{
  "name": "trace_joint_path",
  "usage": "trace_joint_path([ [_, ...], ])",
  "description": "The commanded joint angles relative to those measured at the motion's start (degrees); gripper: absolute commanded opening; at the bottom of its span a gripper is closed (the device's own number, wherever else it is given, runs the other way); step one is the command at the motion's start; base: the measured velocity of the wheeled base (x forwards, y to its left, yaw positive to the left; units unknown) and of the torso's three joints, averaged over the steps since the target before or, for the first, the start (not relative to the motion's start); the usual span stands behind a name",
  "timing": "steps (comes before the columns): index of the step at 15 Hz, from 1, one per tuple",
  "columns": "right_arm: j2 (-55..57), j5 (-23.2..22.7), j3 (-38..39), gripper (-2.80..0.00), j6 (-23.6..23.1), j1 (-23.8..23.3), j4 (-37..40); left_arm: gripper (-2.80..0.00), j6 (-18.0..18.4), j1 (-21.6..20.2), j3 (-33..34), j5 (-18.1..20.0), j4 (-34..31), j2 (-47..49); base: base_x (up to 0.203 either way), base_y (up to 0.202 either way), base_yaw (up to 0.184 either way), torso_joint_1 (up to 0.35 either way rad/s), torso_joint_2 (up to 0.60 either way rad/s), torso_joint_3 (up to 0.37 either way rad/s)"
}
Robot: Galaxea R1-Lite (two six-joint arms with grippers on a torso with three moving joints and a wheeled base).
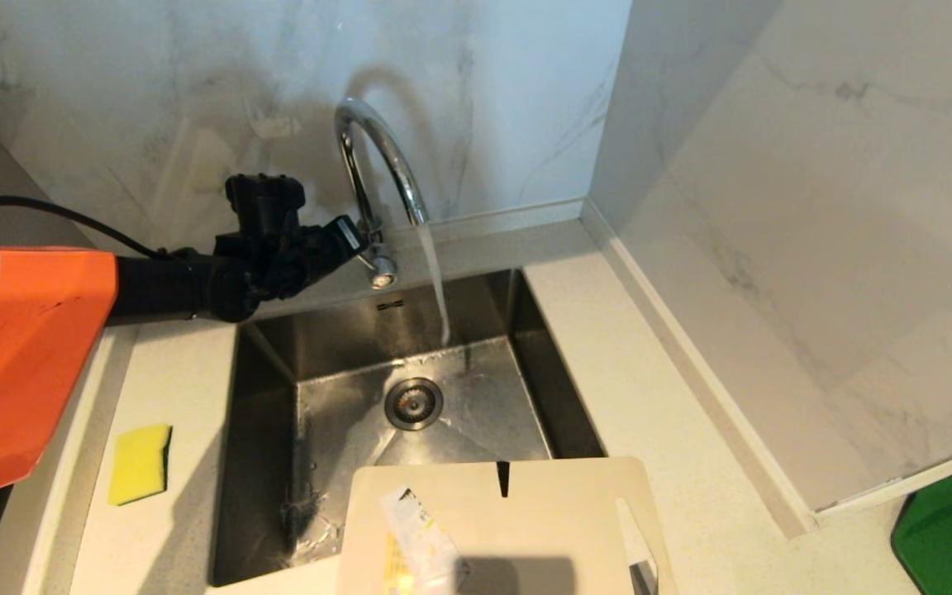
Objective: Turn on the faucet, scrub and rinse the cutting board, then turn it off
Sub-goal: Turn on the tap, then pick up the cleaning cloth
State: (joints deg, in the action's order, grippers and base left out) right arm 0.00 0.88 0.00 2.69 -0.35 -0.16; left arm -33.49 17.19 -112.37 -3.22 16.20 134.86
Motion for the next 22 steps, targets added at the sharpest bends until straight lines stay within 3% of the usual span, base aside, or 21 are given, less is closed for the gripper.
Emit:
trace_joint_path([
  [1, -0.05, -0.01, 0.09, -2.8, 0.03, 0.0, -0.02, -2.8, -0.17, 0.04, -0.04, -0.03, 0.15, 0.13, 0.0, 0.0, 0.0, 0.0, 0.0, 0.0],
  [8, -0.09, 0.0, 0.09, -2.8, 0.03, 0.0, -0.02, -2.8, 0.8, -0.08, 0.05, -1.45, 0.2, -3.49, 0.0, 0.0, 0.0, 0.0, 0.0, 0.0],
  [12, -0.02, 0.0, 0.09, -2.8, 0.03, 0.0, -0.02, -2.8, 6.78, -1.24, 1.47, -5.18, 0.07, -10.56, 0.0, 0.0, 0.0, 0.0, 0.0, 0.0],
  [18, -0.08, 0.0, 0.09, -2.8, 0.03, 0.0, -0.02, -2.8, 13.9, -3.17, 8.19, -5.98, -1.11, -18.72, 0.0, 0.0, 0.0, 0.0, 0.0, 0.0],
  [22, -0.05, 0.0, 0.09, -2.8, 0.03, 0.0, -0.02, -2.8, 15.89, -5.45, 19.59, -5.75, -8.28, -27.28, 0.0, 0.0, 0.0, 0.0, 0.0, 0.0],
])
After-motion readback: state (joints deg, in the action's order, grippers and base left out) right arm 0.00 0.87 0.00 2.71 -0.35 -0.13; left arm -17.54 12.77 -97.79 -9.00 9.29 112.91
